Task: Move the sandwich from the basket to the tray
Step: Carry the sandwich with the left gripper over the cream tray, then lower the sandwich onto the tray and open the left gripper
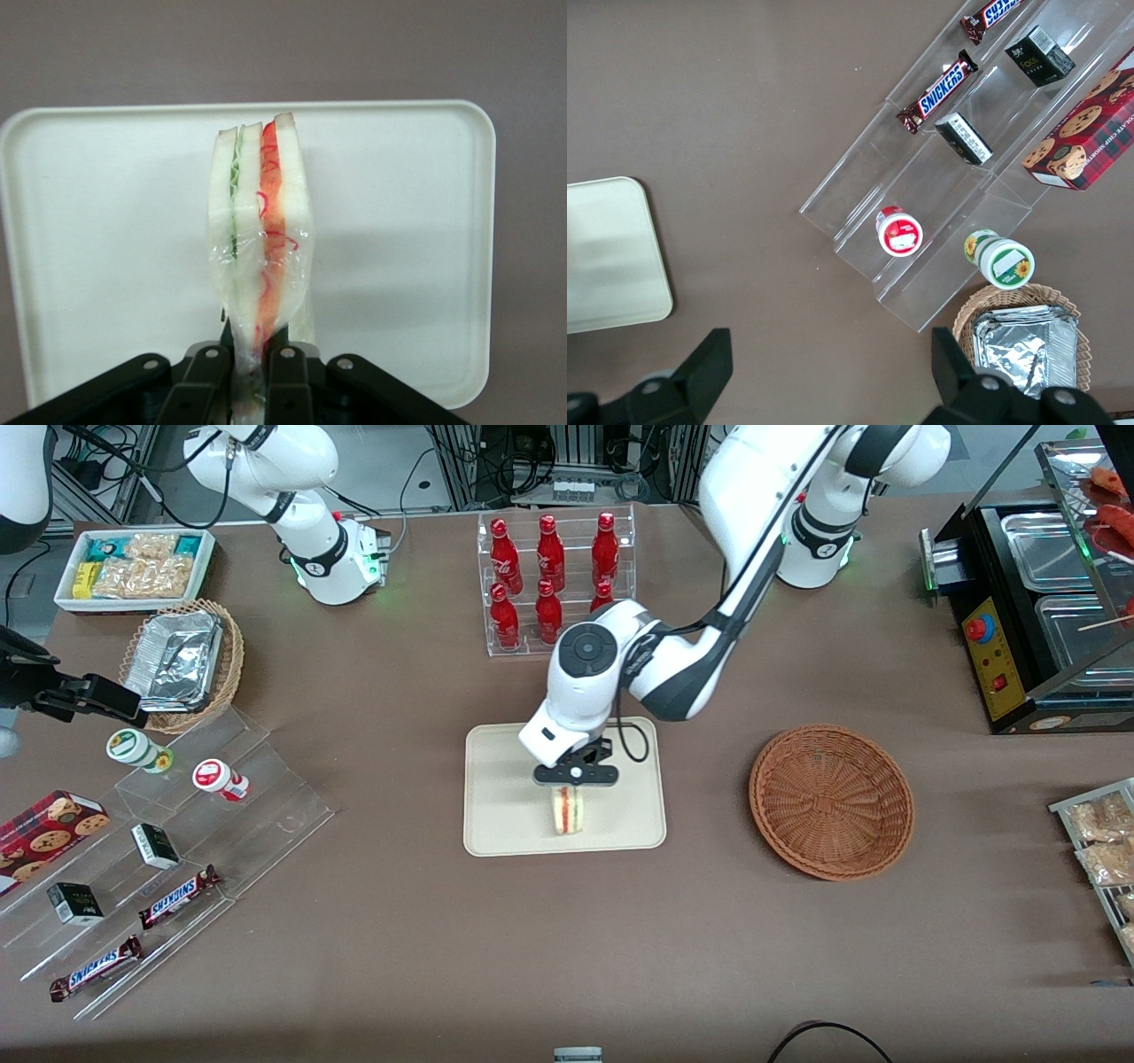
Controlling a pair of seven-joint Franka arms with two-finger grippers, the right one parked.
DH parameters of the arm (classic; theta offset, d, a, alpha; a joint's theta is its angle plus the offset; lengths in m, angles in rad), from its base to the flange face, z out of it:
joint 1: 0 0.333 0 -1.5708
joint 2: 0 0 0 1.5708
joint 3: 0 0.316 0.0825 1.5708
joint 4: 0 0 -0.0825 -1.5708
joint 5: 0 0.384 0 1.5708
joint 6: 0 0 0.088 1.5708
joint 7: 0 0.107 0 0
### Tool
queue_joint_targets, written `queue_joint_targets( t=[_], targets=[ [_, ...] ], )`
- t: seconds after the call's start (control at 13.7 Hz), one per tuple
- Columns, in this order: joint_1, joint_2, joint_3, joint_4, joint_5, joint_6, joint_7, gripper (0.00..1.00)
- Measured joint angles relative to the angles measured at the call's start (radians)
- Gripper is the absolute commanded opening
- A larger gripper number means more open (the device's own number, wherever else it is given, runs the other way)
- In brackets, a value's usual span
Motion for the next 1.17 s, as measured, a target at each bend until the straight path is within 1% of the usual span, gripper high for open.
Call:
queue_joint_targets(
  t=[0.59, 0.66, 0.73, 0.8, 1.17],
  targets=[
    [-0.033, 0.052, 0.000, 0.001, 0.002, 0.003, 0.002, 0.00],
    [-0.035, 0.055, 0.000, 0.000, 0.002, 0.001, 0.002, 0.14],
    [-0.036, 0.058, 0.000, -0.001, 0.002, 0.001, 0.002, 0.67],
    [-0.038, 0.060, 0.000, -0.002, 0.002, 0.001, 0.002, 1.00],
    [-0.040, 0.058, 0.005, 0.005, 0.002, 0.002, 0.001, 1.00]
  ],
)
